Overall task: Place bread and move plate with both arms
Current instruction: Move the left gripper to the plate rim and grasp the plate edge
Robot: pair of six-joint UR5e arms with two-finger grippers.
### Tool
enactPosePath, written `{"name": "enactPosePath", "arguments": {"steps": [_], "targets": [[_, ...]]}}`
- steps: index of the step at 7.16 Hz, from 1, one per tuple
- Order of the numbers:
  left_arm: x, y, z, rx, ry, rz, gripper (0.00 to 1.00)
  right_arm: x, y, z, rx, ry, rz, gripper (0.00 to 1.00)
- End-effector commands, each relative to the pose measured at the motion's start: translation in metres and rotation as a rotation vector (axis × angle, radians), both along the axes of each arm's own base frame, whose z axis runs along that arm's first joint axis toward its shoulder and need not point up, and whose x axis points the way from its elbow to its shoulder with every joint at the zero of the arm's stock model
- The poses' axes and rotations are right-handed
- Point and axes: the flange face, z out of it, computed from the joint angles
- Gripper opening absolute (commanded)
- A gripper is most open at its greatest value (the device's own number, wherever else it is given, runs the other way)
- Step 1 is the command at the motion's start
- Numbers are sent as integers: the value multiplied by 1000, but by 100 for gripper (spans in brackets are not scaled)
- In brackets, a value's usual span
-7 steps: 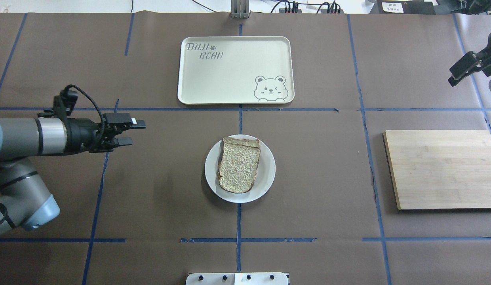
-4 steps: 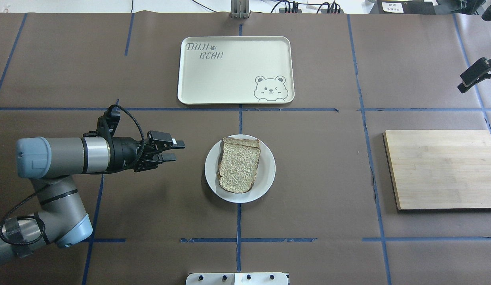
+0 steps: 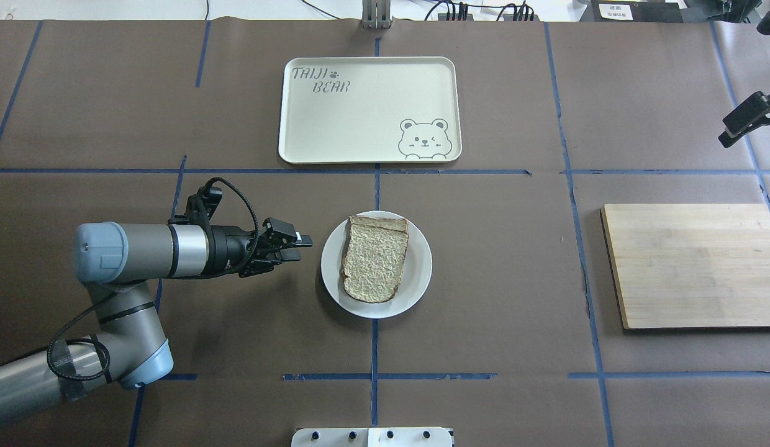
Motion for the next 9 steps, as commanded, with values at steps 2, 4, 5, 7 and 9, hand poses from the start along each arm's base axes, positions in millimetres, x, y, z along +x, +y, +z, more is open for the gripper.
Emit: {"name": "enactPosePath", "arguments": {"steps": [2, 4, 5, 7, 9], "targets": [[22, 11, -8, -3, -7, 32, 47, 0, 0, 0, 1, -1, 0, 100], [33, 20, -8, -4, -11, 51, 47, 0, 0, 0, 1, -1, 0, 100], [35, 19, -13, -5, -11, 52, 47, 1, 0, 0, 1, 1, 2, 100], [45, 20, -17, -5, -10, 59, 45, 4, 0, 1, 0, 0, 5, 100], [50, 19, -20, -4, -8, 61, 45, 6, 0, 1, 0, 0, 9, 100]]}}
